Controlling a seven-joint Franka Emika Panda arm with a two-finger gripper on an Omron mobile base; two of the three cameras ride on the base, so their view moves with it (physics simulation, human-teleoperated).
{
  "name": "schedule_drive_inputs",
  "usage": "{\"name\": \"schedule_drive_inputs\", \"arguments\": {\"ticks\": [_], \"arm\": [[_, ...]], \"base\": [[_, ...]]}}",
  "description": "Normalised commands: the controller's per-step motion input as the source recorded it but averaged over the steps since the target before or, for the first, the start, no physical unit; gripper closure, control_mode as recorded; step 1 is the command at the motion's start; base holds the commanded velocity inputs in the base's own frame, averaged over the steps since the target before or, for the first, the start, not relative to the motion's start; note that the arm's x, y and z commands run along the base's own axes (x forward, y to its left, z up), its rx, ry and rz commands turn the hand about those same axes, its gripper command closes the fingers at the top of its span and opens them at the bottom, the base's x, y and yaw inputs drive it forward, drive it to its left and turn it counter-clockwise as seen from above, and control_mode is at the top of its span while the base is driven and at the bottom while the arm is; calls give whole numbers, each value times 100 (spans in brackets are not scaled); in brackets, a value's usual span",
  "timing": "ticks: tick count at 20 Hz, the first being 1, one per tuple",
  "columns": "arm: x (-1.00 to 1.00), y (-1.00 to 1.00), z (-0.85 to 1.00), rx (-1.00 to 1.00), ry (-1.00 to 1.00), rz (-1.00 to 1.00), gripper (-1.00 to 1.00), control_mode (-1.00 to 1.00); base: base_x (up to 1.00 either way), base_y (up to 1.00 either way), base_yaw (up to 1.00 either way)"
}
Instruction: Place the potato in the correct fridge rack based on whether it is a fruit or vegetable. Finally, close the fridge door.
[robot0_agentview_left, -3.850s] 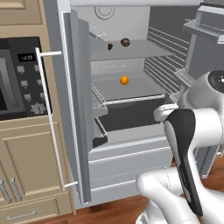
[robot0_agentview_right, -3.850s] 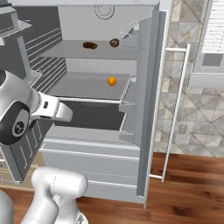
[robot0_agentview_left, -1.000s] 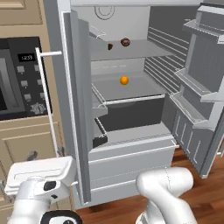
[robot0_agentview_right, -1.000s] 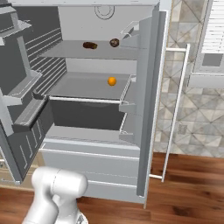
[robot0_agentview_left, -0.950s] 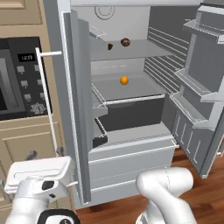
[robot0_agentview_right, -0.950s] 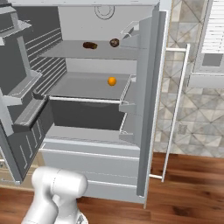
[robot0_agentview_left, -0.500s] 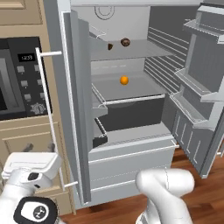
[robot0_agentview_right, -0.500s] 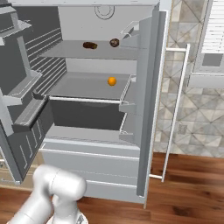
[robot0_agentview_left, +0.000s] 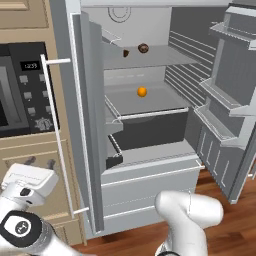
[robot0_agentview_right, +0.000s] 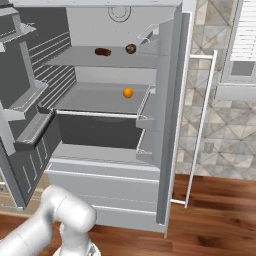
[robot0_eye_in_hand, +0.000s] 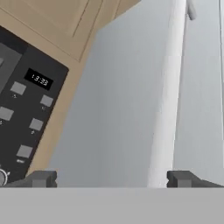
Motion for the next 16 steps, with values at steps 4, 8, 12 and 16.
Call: {"name": "schedule_drive_inputs", "arguments": {"ticks": [4, 8, 12, 16], "arm": [[43, 10, -11, 0, -1, -11, -100, -100], [45, 6, -11, 0, -1, -10, -100, -100], [39, 1, -6, 0, 0, -7, -100, -100], [11, -2, -1, 0, 0, -1, -100, -100]], "base": [[0, 0, 0], [0, 0, 0], [0, 0, 0], [0, 0, 0]]}}
